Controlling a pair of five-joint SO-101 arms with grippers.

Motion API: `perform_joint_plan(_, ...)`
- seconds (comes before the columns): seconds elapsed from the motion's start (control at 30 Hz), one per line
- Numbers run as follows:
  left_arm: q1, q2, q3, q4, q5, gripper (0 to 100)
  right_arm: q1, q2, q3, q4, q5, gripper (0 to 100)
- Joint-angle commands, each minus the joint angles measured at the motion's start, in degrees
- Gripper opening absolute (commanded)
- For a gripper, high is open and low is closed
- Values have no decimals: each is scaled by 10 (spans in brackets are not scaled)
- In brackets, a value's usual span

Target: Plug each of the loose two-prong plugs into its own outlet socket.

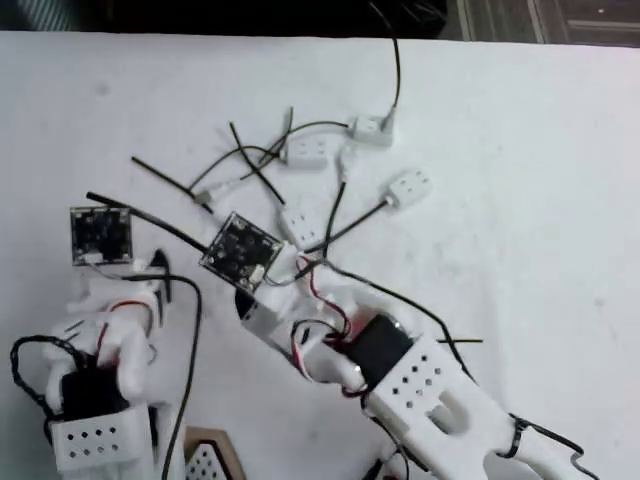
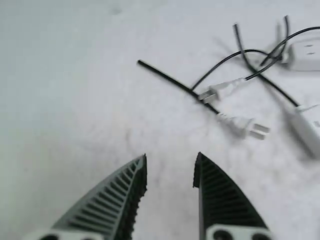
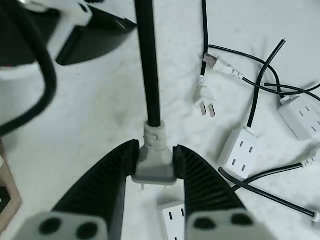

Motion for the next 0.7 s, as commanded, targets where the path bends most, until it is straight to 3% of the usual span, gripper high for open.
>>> perform_joint_plan(0.0, 79, -5, -49, -8, 40, 167, -11, -19, -13, 1, -16, 17)
perform_joint_plan(0.33, 243, -6, -113, 58, 71, 166, -13, -19, -12, 0, -19, 18)
perform_joint_plan(0.67, 262, -6, -120, 64, 44, 166, -11, -20, -13, -3, -19, 18)
